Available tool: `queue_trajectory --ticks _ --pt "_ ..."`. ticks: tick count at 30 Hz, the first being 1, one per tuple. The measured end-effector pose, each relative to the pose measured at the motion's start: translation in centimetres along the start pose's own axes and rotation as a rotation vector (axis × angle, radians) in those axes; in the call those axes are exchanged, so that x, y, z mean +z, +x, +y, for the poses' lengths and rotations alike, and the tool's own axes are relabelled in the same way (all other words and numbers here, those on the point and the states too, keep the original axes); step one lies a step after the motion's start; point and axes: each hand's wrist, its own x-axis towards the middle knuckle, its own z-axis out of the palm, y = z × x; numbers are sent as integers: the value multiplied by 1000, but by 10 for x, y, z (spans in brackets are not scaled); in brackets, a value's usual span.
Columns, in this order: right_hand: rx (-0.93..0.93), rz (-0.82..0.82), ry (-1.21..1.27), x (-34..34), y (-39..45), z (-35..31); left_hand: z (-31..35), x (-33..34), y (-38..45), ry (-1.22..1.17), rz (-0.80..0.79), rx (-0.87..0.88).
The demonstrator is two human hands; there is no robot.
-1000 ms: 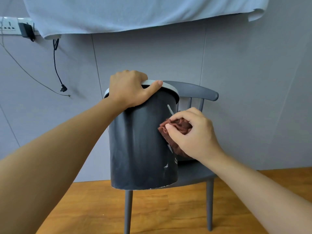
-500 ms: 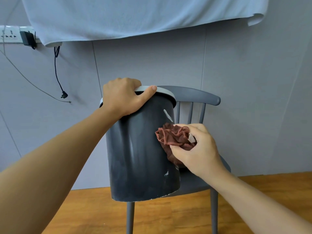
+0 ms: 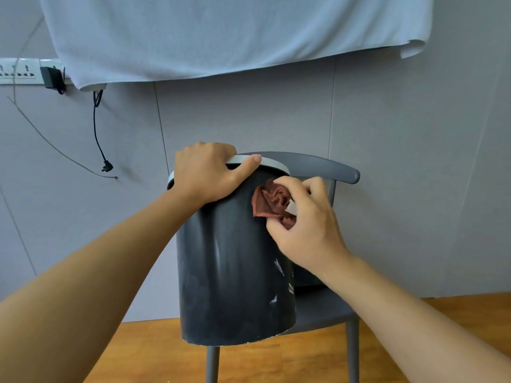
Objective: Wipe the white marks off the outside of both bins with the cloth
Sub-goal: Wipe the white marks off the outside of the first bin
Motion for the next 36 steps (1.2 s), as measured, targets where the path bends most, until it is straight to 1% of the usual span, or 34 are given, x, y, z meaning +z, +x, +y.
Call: queue_trajectory --ticks 3,7,9,11,14,16,17,18,21,22,23,24,27,29,31,34,35,36 --pt "-35 -45 -11 8 -4 -4 -4 1 -1 -7 1 -12" --pt "-26 36 71 11 5 -7 -7 2 -2 -12 16 -13" --pt "-51 31 75 11 11 -9 -8 3 -1 -12 12 -18" --pt "-154 -62 70 8 6 -12 -12 3 0 -10 3 -36" --pt "-370 -305 30 1 -22 -16 -18 3 0 -15 -8 -52" --pt "-447 -407 0 -6 -27 -16 -18 4 0 -10 -7 -48" --pt "-446 -405 -1 -8 -22 -16 -17 4 0 -7 -8 -42" --pt "-410 -368 11 -9 -14 -16 -15 4 0 -9 -9 -35" --pt "-235 -193 47 -7 6 -13 -9 4 2 -25 -10 -9" --pt "-226 -171 49 -5 5 -12 -9 4 2 -22 -11 -9" --pt "-251 -186 46 -3 -2 -10 -10 4 2 -16 -12 -14" --pt "-302 -237 42 -4 -13 -8 -11 4 2 -10 -13 -21" --pt "-443 -470 49 -15 -56 -1 -14 4 1 -6 -25 -42" --pt "-486 -535 39 -22 -70 3 -13 3 1 -5 -24 -43" --pt "-462 -473 44 -24 -61 2 -9 4 2 0 -21 -29" --pt "-330 -245 72 -19 -23 -9 0 5 3 -2 -30 6" --pt "-294 -194 68 -16 -13 -11 2 5 3 0 -35 11" --pt "-273 -181 63 -12 -7 -12 1 5 4 3 -42 5"
